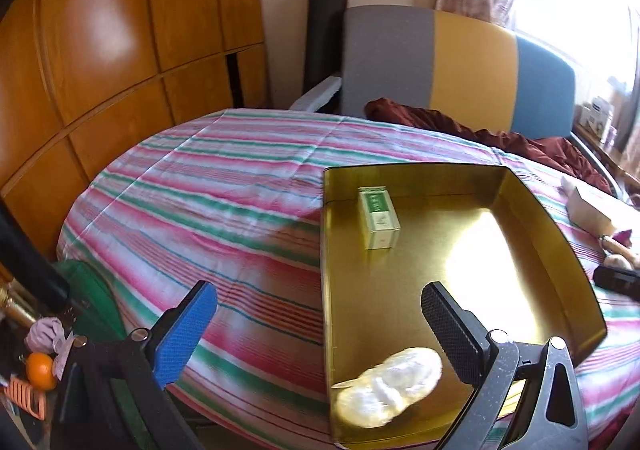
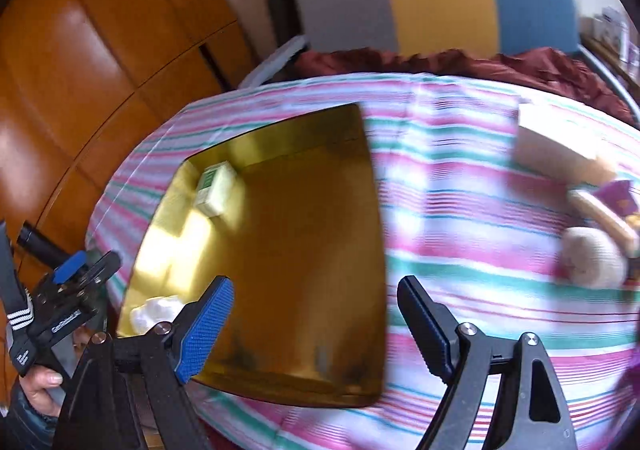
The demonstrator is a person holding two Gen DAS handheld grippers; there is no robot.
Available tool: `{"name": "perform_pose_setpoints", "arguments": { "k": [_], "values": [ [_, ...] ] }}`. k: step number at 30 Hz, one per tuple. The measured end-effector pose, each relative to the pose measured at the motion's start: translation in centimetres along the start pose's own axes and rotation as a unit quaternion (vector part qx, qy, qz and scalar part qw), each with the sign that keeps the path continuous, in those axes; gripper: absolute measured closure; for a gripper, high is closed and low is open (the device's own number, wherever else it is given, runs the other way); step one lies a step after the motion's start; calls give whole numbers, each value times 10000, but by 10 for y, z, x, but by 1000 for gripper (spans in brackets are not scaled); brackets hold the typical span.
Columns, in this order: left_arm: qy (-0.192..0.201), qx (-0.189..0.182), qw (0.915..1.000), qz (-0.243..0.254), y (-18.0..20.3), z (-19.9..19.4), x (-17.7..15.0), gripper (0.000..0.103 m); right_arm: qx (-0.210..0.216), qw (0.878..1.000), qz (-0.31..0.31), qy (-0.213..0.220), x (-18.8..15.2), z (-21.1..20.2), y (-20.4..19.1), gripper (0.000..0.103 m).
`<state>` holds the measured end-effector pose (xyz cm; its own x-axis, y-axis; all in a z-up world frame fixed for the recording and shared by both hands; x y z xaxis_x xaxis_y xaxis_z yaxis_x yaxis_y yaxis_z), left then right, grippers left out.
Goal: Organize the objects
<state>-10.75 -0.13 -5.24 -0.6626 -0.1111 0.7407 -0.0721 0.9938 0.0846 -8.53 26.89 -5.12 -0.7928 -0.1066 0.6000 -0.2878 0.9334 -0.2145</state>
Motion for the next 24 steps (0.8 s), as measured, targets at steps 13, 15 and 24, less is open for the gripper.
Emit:
{"name": "perform_pose_setpoints", "arguments": {
  "k": [13, 15, 24],
  "values": [
    [66, -1008, 9907, 910, 107, -21, 5, 0, -1776, 9758, 1213, 381, 13, -95, 216, 18],
    [106, -1189, 9863, 1138, 130, -25, 7, 0, -2067, 9639, 1587, 538, 12, -109, 259, 18],
    [707, -1497, 9531, 2535, 239, -36, 26, 0, -2110, 9150, 3328, 869, -37, -119, 372, 18]
  ]
}}
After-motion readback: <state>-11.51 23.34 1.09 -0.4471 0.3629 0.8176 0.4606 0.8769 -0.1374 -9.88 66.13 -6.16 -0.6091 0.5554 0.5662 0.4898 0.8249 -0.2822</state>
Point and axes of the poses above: each gripper's, at about its wrist camera, not at the fingertips, and z roughly the way its jaws point, y to its right, x to its top, the point moved 7 cm from there along z, roughly the way its jaws point, and after that the axes turned 9 degrees about -z, right-handed, at the moved point
